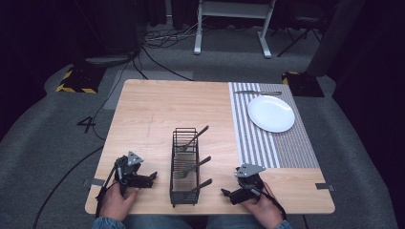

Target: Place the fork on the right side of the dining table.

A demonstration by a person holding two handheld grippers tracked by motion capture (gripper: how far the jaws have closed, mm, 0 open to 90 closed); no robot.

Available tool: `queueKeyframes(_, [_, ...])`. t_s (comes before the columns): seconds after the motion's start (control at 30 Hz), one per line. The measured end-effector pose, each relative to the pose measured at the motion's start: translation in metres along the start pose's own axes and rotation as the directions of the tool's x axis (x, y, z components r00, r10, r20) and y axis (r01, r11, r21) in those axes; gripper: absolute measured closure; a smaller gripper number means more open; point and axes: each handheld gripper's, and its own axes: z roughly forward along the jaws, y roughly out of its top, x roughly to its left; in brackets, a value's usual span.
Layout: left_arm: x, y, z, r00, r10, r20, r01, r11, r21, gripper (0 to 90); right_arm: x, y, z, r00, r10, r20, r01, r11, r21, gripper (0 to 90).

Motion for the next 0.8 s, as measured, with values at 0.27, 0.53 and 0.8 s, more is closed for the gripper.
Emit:
queueKeyframes(0.27, [0.0,0.0,0.0,1.0,0.0,0.0,0.0,1.0,0.0,0.2,0.002,0.0,-0.003,1.0,0.007,0.006,-0.007,1.0,-0.003,10.5])
queueKeyframes(0.53, [0.0,0.0,0.0,1.0,0.001,-0.001,-0.001,1.0,0.0,0.2,0.004,0.004,-0.012,0.9999,0.012,0.011,-0.012,1.0,0.025,40.9])
queueKeyframes(0.8, [0.0,0.0,0.0,1.0,0.001,0.0,-0.001,1.0,0.0,0.2,0.012,0.017,-0.025,0.9997,-0.002,-0.022,0.003,1.0,0.018,49.2])
